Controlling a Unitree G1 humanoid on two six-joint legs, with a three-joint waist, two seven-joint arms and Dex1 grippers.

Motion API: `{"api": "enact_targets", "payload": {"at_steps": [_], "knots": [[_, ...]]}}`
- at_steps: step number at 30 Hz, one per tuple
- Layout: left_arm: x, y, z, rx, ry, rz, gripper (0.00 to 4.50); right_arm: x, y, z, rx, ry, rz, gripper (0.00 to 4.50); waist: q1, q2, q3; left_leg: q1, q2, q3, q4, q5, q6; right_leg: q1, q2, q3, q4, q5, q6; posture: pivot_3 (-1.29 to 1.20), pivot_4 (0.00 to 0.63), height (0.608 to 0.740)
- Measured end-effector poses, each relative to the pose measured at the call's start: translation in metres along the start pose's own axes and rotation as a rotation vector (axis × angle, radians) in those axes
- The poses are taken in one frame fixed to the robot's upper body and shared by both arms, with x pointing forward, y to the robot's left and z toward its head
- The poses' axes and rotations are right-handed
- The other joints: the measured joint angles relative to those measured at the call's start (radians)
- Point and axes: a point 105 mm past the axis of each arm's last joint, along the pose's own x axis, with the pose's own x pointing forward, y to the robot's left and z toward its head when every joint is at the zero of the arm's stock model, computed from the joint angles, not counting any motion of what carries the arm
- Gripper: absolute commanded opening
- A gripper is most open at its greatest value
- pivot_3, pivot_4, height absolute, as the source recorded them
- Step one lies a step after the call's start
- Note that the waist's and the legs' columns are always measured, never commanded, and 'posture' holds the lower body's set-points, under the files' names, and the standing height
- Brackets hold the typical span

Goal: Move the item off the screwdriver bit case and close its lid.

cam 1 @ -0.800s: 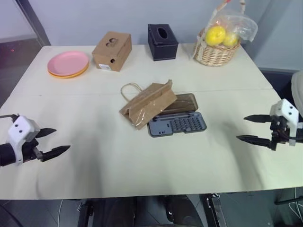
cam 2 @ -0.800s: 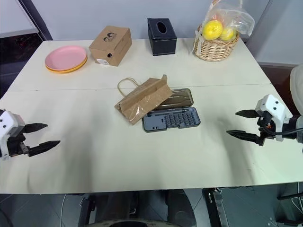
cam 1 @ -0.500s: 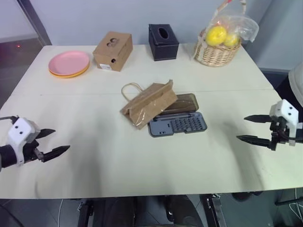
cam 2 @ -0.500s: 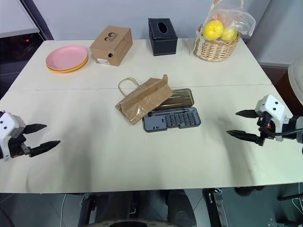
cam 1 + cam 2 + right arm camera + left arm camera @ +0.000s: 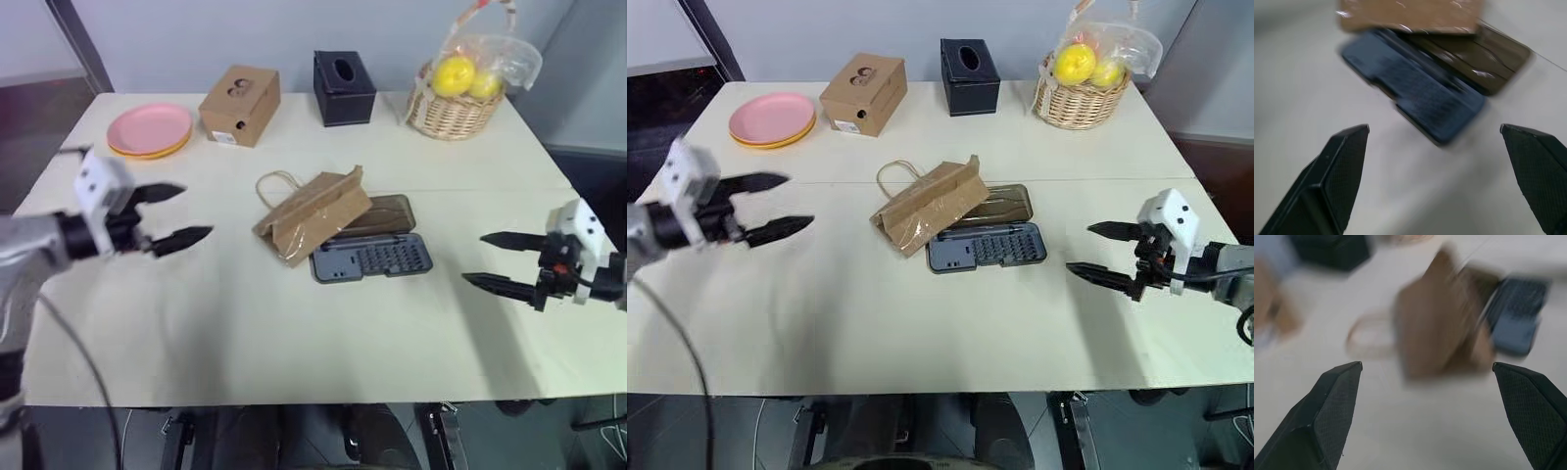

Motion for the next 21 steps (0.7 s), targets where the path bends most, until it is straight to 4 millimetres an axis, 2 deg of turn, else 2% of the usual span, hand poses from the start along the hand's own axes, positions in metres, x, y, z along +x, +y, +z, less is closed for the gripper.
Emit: {"api": "enact_targets", "payload": {"at_steps": [1, 4, 8, 13, 16, 19, 21], "knots": [[0.021, -0.003, 0.003, 0.012, 0.002, -0.052, 4.44, 0.001, 0.007, 0.005, 0.006, -0.016, 0.002, 4.50, -0.001, 0.000, 0.000, 0.000, -0.001, 0.000, 0.001, 0.000, 0.000, 0.001, 0.000, 0.000, 0.000, 0.000, 0.000, 0.00, 0.150, 0.740], [0.061, -0.008, 0.006, 0.033, 0.018, -0.137, 4.44, 0.003, 0.017, 0.013, 0.004, -0.049, -0.014, 4.50, -0.002, -0.002, 0.000, 0.000, -0.002, 0.001, 0.002, 0.000, 0.000, 0.002, 0.001, -0.001, 0.000, 0.000, 0.000, 0.00, 0.150, 0.740], [0.114, -0.009, 0.013, 0.089, 0.078, -0.190, 4.44, 0.002, 0.029, 0.000, 0.040, -0.031, -0.058, 4.50, -0.001, -0.002, 0.000, -0.001, -0.002, 0.001, 0.002, 0.000, 0.000, 0.002, 0.001, -0.001, -0.001, 0.000, 0.000, 0.00, 0.150, 0.740], [0.154, -0.015, 0.004, 0.125, 0.189, -0.202, 4.44, -0.001, 0.033, -0.007, 0.057, -0.024, -0.111, 4.50, -0.006, -0.002, 0.000, -0.001, -0.002, 0.001, 0.002, 0.000, 0.001, 0.000, 0.001, 0.001, -0.001, 0.000, 0.000, 0.00, 0.150, 0.740], [0.166, -0.017, -0.010, 0.147, 0.274, -0.191, 4.44, -0.002, 0.033, -0.005, 0.047, -0.031, -0.137, 4.50, -0.009, -0.002, 0.000, -0.001, -0.002, 0.001, 0.002, 0.000, 0.001, 0.000, 0.002, 0.001, -0.001, 0.000, 0.001, 0.00, 0.150, 0.740], [0.170, -0.017, -0.029, 0.232, 0.362, -0.198, 3.62, -0.003, 0.032, -0.003, 0.048, -0.049, -0.156, 4.50, -0.006, -0.002, 0.000, -0.001, -0.002, 0.001, 0.002, 0.000, 0.001, 0.000, 0.002, 0.001, -0.001, 0.000, 0.001, 0.00, 0.150, 0.740], [0.170, -0.014, -0.042, 0.261, 0.419, -0.194, 2.67, -0.003, 0.031, -0.001, 0.048, -0.061, -0.165, 4.50, -0.005, -0.002, 0.000, -0.001, -0.002, 0.001, 0.002, 0.000, 0.001, 0.000, 0.002, 0.001, -0.001, 0.000, 0.001, 0.00, 0.150, 0.740]]}}
